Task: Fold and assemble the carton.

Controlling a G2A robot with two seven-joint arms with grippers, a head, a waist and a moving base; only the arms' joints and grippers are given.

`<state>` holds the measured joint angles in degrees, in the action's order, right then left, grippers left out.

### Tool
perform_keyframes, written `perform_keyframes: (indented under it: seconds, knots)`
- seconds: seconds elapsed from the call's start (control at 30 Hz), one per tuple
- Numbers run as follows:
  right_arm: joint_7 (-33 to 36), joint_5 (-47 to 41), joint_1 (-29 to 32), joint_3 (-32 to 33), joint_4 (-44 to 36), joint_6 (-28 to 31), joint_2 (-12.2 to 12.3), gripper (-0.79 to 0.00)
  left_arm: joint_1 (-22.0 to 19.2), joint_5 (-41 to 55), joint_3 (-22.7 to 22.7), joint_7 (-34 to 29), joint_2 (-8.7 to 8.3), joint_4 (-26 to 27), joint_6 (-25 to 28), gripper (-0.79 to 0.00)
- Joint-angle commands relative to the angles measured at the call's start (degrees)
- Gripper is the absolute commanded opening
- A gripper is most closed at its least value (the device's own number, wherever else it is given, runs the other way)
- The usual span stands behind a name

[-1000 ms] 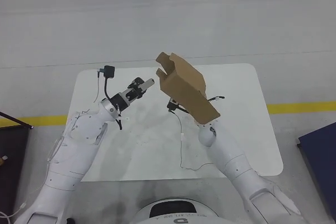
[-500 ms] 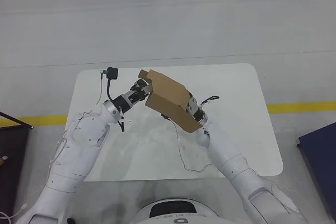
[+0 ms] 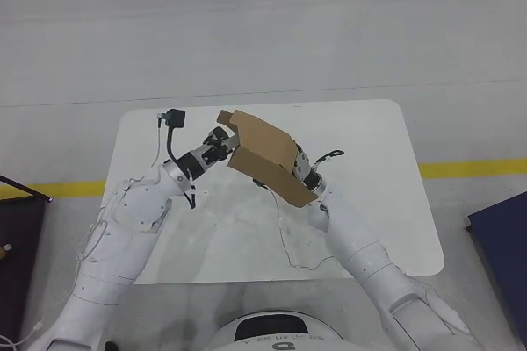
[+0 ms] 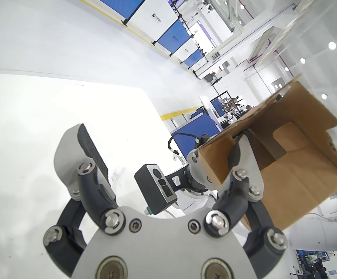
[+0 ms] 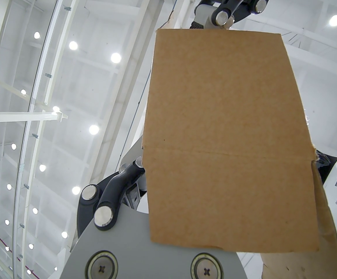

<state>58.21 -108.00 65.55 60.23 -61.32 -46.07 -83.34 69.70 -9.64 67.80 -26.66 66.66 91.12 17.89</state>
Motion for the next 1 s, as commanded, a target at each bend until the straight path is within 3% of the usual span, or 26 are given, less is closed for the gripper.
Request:
perform_keyframes:
  seconds: [0.0, 0.5, 0.67, 0.97]
  knots:
    - [0.0, 0.0, 0.0, 0.0, 0.0, 0.0, 0.0, -0.785, 0.11, -0.14, 0.06, 0.16, 0.01, 0.25, 0.28, 0.0]
    - [0.0, 0.0, 0.0, 0.0, 0.0, 0.0, 0.0, -0.785, 1.86, 1.03, 4.8, 4.08, -0.35, 2.89, 1.72, 0.0]
    - [0.0, 0.0, 0.0, 0.0, 0.0, 0.0, 0.0, -0.785, 2.49, 5.48, 5.66, 4.39, -0.25, 4.43, 3.03, 0.0]
    - [0.0, 0.0, 0.0, 0.0, 0.0, 0.0, 0.0, -0.785, -0.06, 2.66, 4.53, 2.85, -0.06, 4.03, 0.42, 0.0]
